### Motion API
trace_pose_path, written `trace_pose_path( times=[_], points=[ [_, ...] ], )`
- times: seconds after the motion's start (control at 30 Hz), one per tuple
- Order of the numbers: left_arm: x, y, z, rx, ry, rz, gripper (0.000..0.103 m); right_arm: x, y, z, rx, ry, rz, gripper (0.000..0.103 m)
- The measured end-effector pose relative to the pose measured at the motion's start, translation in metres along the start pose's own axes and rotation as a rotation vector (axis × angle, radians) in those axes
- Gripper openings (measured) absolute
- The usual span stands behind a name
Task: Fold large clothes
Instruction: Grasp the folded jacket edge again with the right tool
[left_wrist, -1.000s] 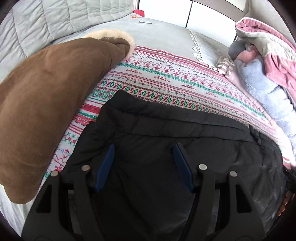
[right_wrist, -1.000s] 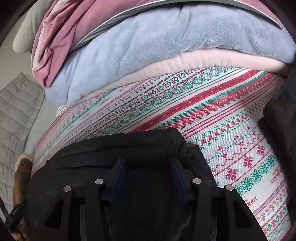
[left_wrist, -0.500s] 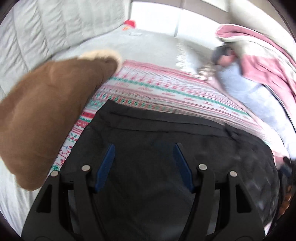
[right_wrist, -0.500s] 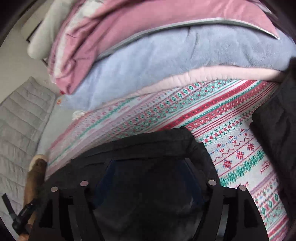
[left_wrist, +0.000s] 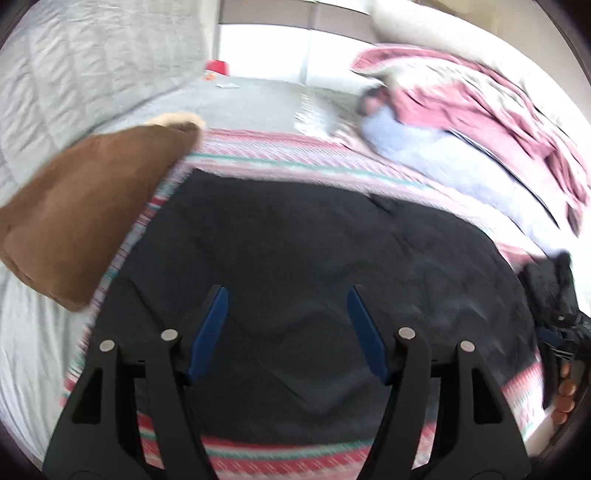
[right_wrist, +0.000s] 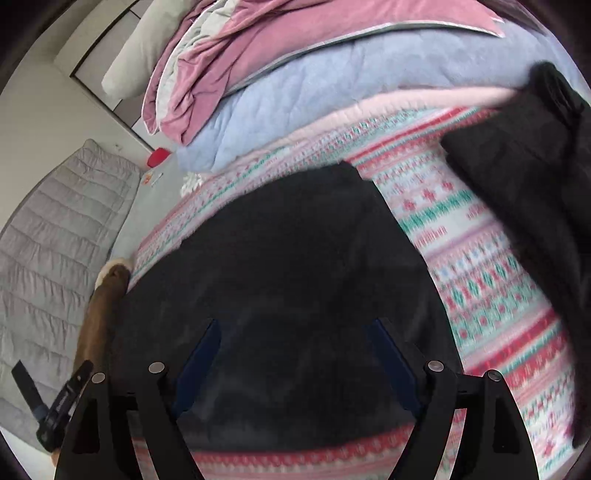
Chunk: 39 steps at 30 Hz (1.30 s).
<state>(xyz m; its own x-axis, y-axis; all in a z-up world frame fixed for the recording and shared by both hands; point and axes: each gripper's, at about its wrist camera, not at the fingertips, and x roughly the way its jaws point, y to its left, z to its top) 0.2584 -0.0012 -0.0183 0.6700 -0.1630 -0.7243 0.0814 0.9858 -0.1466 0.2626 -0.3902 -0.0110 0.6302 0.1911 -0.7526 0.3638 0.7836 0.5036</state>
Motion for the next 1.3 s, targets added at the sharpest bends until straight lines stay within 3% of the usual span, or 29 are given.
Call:
trace_pose_path(
  times=[0.23,0.4,0.47,0.57,0.63,0.67,0.7,0.8,0.9,0.97,1.07,1.3],
  points=[
    [-0.001,-0.08,-0.046,0.212,0.019,-0.082,0.068,-0.007,-0.032,-0.036,0.115,0.1,0.078,0.084],
    [0.015,-0.101,-0.067,0.343,0.062,-0.029,0.068,-0.009,-0.06,-0.045,0.183,0.131,0.079,0.084],
    [0.012,-0.088,-0.061,0.315,0.044,-0.009,0.068,-0.013,-0.082,-0.042,0.264,0.12,0.09,0.084],
    [0.003,-0.042,-0.038,0.184,0.006,0.03,0.068,-0.022,-0.102,-0.037,0.316,0.072,0.092,0.081],
    [0.001,-0.011,-0.03,0.092,0.002,0.051,0.068,-0.031,-0.098,-0.032,0.246,0.03,0.09,0.049],
    [0.001,0.013,-0.025,0.02,0.007,0.073,0.068,-0.035,-0.094,-0.031,0.213,0.008,0.07,0.028],
    [0.002,0.032,-0.023,-0.039,0.02,0.097,0.068,-0.038,-0.09,-0.03,0.187,-0.012,0.053,0.022],
    [0.013,0.08,-0.026,-0.2,0.06,0.146,0.068,-0.038,-0.077,-0.029,0.112,-0.017,0.075,0.021],
    [0.038,0.111,-0.037,-0.304,0.145,0.174,0.068,-0.018,-0.058,-0.032,0.029,0.026,0.023,0.021],
    [0.051,0.116,-0.044,-0.318,0.186,0.164,0.068,0.0,-0.053,-0.034,0.01,0.079,-0.01,0.021],
    [0.055,0.113,-0.046,-0.301,0.18,0.17,0.068,0.033,-0.058,-0.036,0.039,0.159,-0.065,0.02],
    [0.047,0.11,-0.04,-0.326,0.166,0.196,0.068,0.046,-0.056,-0.037,0.022,0.157,-0.08,0.021]
  ],
)
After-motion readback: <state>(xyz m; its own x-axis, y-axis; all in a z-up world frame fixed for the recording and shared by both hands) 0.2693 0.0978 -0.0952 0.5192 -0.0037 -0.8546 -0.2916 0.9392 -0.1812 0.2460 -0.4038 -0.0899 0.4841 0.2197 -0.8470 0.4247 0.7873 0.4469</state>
